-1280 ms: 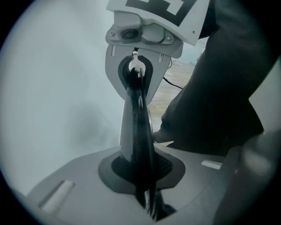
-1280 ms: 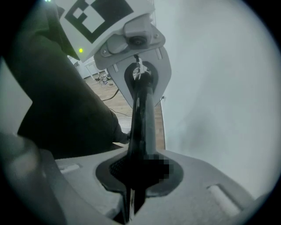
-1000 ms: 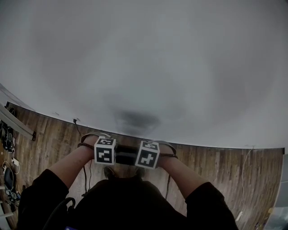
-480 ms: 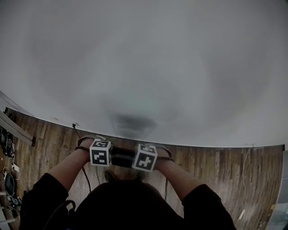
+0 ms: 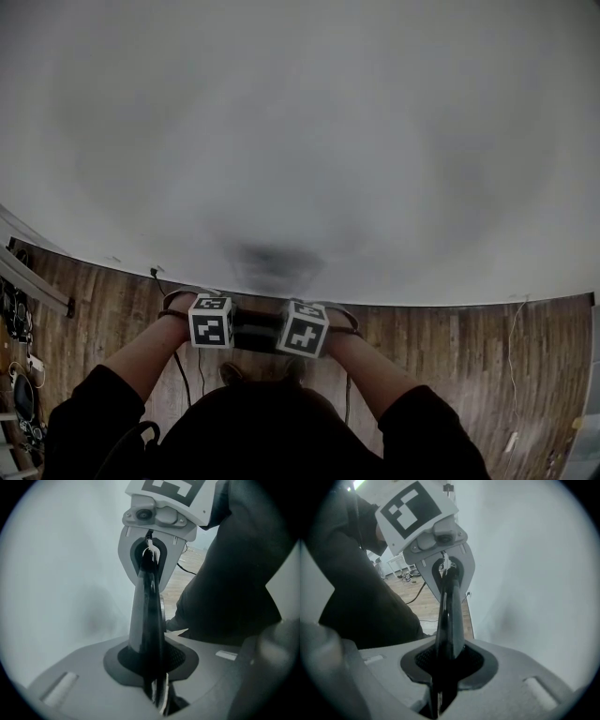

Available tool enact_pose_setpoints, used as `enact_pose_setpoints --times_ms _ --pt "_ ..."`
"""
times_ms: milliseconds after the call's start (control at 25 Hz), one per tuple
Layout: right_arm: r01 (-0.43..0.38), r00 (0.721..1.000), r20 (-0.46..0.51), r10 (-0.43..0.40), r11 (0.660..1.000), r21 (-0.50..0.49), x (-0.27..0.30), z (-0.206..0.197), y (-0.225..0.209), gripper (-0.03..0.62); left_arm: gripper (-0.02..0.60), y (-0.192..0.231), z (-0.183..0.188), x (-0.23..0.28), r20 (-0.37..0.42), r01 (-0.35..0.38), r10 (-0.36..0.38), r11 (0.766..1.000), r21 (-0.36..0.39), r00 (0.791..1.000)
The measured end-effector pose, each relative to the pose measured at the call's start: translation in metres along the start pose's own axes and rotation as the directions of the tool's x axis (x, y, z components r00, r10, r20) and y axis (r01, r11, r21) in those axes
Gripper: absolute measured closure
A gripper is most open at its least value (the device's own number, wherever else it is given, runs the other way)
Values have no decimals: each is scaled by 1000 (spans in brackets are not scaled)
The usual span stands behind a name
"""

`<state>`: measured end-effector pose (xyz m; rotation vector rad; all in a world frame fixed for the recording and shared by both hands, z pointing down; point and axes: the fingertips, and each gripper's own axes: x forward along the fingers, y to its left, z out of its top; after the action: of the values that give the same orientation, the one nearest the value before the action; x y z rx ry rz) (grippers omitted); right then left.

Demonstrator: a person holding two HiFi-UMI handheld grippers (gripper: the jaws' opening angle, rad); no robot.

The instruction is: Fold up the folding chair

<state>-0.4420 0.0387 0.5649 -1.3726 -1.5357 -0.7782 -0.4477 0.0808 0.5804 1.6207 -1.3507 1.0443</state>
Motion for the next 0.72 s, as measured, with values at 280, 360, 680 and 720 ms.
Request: enact_pose_setpoints --times_ms 280,360,680,720 --pt "128 991 37 -130 990 62 -12 -14 -27 477 455 27 3 -5 53 -83 86 995 -46 995" --pt "134 989 48 -138 988 78 -16 -18 -32 467 453 32 3 -5 56 -86 89 995 -48 994" --pt "205 971 115 -209 978 46 -25 -22 -49 451 411 54 -4 -13 97 -160 169 983 -85 981" --pt "214 968 123 -218 976 44 -26 -22 -51 451 406 56 -4 -14 98 -172 180 981 -88 979"
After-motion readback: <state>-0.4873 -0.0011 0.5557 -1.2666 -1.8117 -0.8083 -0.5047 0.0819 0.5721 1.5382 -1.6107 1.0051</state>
